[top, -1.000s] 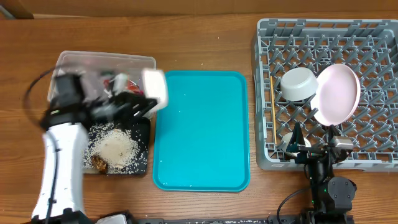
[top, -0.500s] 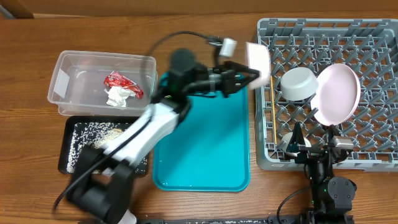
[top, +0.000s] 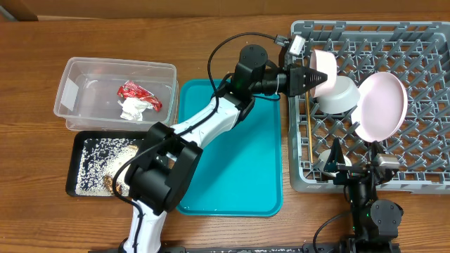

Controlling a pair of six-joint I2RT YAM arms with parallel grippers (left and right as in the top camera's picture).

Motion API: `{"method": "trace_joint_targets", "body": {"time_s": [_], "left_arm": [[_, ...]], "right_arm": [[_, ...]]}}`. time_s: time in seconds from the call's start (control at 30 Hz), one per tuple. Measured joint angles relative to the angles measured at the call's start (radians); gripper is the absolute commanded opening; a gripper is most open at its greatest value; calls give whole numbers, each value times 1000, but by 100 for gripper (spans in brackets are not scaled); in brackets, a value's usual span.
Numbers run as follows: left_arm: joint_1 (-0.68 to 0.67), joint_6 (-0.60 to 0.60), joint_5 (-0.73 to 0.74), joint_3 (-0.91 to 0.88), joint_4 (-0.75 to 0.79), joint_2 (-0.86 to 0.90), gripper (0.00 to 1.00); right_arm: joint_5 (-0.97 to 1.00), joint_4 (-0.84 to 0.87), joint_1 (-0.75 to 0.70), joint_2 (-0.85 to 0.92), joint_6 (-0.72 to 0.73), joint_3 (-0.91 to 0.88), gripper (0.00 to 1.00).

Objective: Sort waste into correct bins and load items into the dishwasher
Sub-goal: 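Carry the emptied bowl over to the dish rack with the left gripper, then lower the bowl into the dish rack and release it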

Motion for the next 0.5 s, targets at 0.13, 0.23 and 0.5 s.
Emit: {"method": "trace_joint_targets", "body": {"time_s": [0.13, 0.23, 0.5], "left_arm": [[0, 0, -9, 0, 0, 18, 4], [-1, 4, -13, 0, 29, 26, 4], [-3, 61, -77, 5, 21, 26, 4]], "right_arm": [[0, 0, 0, 0, 0, 0, 100], [1, -1, 0, 0, 0, 0, 100], [0, 1, 0, 0, 1, 0, 100]]}}
